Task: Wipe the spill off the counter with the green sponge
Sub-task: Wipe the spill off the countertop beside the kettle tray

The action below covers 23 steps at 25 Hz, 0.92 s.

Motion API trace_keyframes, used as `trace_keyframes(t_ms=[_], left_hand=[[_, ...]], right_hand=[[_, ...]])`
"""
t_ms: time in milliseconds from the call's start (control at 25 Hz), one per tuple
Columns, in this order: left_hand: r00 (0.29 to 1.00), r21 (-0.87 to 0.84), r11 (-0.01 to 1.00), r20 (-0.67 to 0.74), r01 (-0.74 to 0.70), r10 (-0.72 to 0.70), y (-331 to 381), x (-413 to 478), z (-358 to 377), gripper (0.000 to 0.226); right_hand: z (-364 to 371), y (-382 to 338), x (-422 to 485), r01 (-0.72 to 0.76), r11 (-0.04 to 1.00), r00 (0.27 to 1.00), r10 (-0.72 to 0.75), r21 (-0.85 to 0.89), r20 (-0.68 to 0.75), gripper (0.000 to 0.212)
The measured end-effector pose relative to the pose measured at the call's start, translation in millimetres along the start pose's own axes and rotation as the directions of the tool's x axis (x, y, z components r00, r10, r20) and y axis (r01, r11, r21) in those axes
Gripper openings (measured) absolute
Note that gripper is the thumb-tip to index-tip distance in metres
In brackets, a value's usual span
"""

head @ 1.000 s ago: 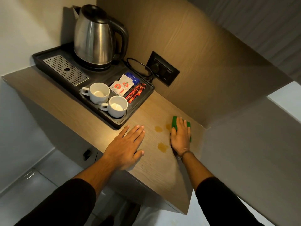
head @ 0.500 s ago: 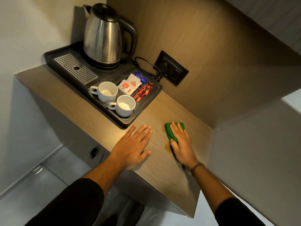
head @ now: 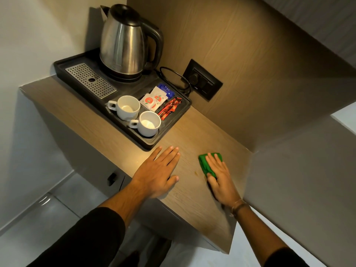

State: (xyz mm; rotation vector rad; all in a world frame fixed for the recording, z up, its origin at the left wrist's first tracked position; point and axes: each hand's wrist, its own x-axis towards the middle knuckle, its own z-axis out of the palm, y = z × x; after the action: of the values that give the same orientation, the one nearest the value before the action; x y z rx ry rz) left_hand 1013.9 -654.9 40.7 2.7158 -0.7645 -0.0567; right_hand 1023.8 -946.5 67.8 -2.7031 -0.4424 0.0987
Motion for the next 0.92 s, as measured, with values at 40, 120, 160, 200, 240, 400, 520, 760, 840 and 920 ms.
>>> trace_keyframes(t_ms=[40, 120, 160, 200, 240, 400, 520, 760, 840, 920], left_hand=[[1.0, 0.002, 1.0, -0.002, 0.0, 0.0, 0, 0, 0, 0.076], [1.0, 0.007, 1.0, -0.002, -0.005, 0.005, 0, 1, -1, 0.076], [1.0, 0.01, 1.0, 0.001, -0.006, 0.006, -1, 1, -1, 0.076], [1.0, 0.015, 1.0, 0.0, -0.007, 0.007, -1, 1, 0, 0.077], [1.0, 0.019, 1.0, -0.004, -0.007, 0.008, -1, 1, 0, 0.077], [1.0, 0.009, 1.0, -0.01, -0.006, 0.007, -1, 0, 1, 0.077], [1.0, 0.007, 1.0, -0.004, -0.015, 0.015, -3, 0, 1, 0.077], [0.999, 0.003, 1.0, -0.034, -0.011, 0.011, -3, 1, 4, 0.077], [0.999, -0.004, 1.0, -0.033, -0.016, 0.016, -4, 1, 6, 0.077], [0.999, -0.025, 0.999, -0.029, -0.02, 0.019, -6, 2, 7, 0.077]], right_hand=[[-5, -1, 14, -0.086, 0.996, 0.996, 0.086, 0.001, -0.027, 0.063], [-3, -24, 45, -0.242, 0.97, 0.966, 0.244, 0.033, -0.088, 0.061], [4, -40, 48, -0.237, 0.97, 0.968, 0.24, 0.048, -0.08, 0.061], [13, -50, 39, -0.177, 0.983, 0.982, 0.179, 0.042, -0.059, 0.063], [22, -53, 18, -0.085, 0.996, 0.996, 0.085, 0.023, -0.023, 0.064], [6, -13, -57, 0.04, 0.999, 0.999, -0.04, -0.013, 0.035, 0.064], [1, -26, -7, -0.222, 0.975, 0.971, 0.221, 0.007, -0.091, 0.06], [28, -37, -96, 0.039, 0.999, 0.997, -0.037, -0.036, 0.062, 0.066], [4, -8, -94, 0.007, 0.999, 1.0, -0.006, -0.045, 0.021, 0.066], [-12, 7, -50, -0.139, 0.99, 0.99, 0.137, -0.036, -0.042, 0.063]])
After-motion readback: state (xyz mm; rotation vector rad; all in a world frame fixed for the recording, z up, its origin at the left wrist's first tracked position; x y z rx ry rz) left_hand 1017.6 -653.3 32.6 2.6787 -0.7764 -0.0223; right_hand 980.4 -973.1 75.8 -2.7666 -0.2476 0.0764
